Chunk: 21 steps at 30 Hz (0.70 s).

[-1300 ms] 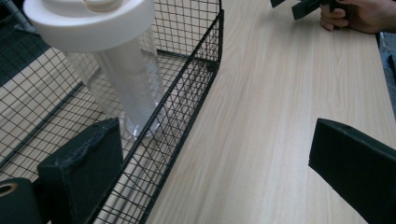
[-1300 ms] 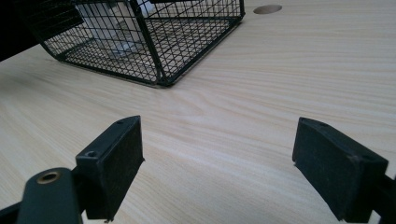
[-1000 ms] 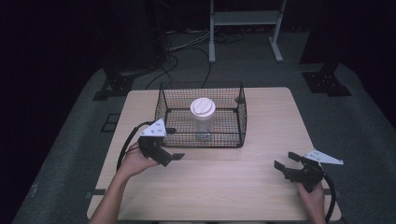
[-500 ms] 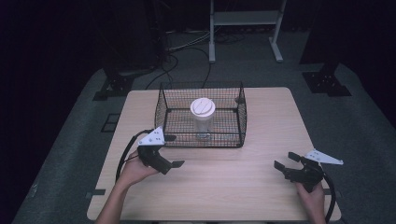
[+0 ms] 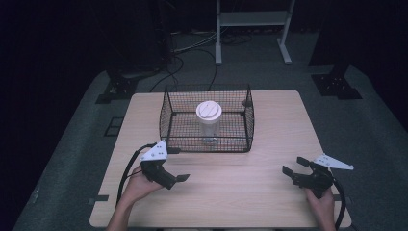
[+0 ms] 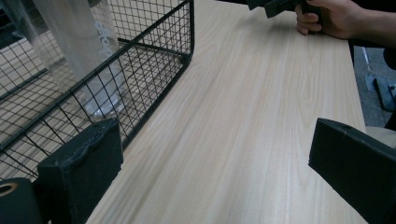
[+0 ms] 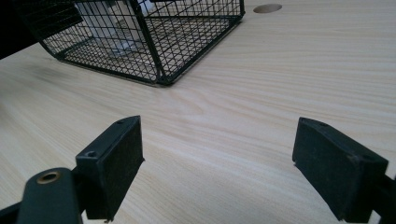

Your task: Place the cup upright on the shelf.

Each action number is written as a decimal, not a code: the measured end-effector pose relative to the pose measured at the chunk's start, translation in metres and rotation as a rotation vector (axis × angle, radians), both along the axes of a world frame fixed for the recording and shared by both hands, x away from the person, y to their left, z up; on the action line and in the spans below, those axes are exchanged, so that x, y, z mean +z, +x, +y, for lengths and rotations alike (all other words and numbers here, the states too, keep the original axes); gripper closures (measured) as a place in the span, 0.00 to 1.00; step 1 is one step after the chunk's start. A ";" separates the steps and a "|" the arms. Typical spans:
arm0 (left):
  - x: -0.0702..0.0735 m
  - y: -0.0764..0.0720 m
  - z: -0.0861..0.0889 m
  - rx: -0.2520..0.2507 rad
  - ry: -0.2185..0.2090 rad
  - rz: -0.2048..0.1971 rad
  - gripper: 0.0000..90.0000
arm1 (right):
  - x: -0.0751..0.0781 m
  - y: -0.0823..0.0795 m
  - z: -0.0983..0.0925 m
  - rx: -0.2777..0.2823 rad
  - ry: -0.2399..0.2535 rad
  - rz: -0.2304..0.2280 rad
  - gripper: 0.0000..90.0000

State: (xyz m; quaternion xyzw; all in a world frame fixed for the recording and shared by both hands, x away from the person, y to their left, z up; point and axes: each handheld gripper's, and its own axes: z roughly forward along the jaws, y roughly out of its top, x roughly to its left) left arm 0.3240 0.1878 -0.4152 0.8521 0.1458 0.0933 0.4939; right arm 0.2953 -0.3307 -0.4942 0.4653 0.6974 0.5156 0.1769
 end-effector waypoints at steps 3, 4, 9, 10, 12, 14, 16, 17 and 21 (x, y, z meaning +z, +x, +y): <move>-0.005 -0.003 0.002 0.007 0.001 0.005 0.02 | 0.000 0.000 0.000 0.000 -0.001 0.001 0.17; -0.008 -0.004 0.003 0.009 0.002 0.006 0.02 | 0.000 0.000 0.000 0.000 -0.001 0.000 0.17; -0.017 -0.010 0.005 0.020 0.010 0.012 0.02 | 0.000 0.000 0.000 0.000 -0.001 0.000 0.17; -0.019 -0.011 0.006 0.022 0.007 0.014 0.02 | 0.000 0.000 0.000 0.000 -0.001 0.000 0.17; -0.021 -0.013 0.008 0.027 -0.004 0.014 0.02 | 0.000 0.000 0.000 0.000 -0.001 0.001 0.17; -0.023 -0.015 0.009 0.030 -0.002 0.014 0.02 | 0.000 0.000 0.000 0.000 -0.001 0.000 0.17; -0.025 -0.017 0.010 0.035 -0.004 0.010 0.02 | 0.000 0.000 0.000 -0.002 -0.001 0.001 0.17; -0.026 -0.018 0.011 0.034 -0.006 0.013 0.02 | 0.000 0.000 0.000 -0.001 -0.001 0.001 0.17; -0.030 -0.021 0.014 0.044 -0.018 0.014 0.02 | 0.000 0.000 0.000 -0.002 -0.001 0.001 0.17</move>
